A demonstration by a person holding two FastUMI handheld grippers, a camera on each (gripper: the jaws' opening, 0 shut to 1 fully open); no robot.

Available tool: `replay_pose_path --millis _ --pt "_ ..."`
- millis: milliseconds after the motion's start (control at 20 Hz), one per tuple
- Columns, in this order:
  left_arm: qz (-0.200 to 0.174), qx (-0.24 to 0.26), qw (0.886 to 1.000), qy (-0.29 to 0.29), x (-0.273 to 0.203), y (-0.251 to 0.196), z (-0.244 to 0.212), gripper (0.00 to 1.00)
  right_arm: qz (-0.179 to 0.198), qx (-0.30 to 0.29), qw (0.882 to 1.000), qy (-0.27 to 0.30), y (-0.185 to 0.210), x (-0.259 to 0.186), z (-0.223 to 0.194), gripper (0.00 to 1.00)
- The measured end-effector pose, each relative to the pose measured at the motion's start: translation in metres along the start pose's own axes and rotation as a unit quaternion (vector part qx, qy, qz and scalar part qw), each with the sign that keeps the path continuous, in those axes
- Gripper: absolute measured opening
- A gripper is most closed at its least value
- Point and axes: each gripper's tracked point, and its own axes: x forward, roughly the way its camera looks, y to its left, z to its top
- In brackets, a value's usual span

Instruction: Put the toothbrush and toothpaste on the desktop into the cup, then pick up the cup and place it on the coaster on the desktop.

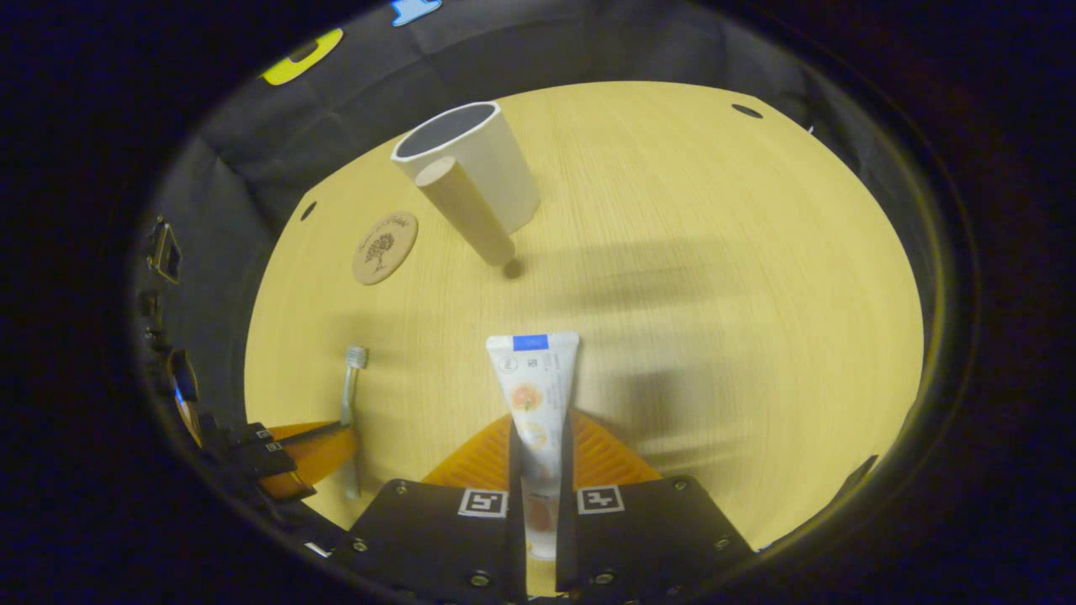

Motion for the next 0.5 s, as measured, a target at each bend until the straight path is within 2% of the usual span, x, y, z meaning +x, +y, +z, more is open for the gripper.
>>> replay_pose_path --millis 300,500 --pt "-0.017 -0.015 0.998 -0.061 -0.023 -0.003 0.015 0.08 0.049 -0.012 0.996 -0.076 0.019 -0.035 0.021 0.16" --pt "-0.032 -0.028 0.992 -0.115 -0.046 -0.009 0.036 0.08 0.090 -0.032 0.985 -0.144 0.042 -0.069 0.044 0.15"
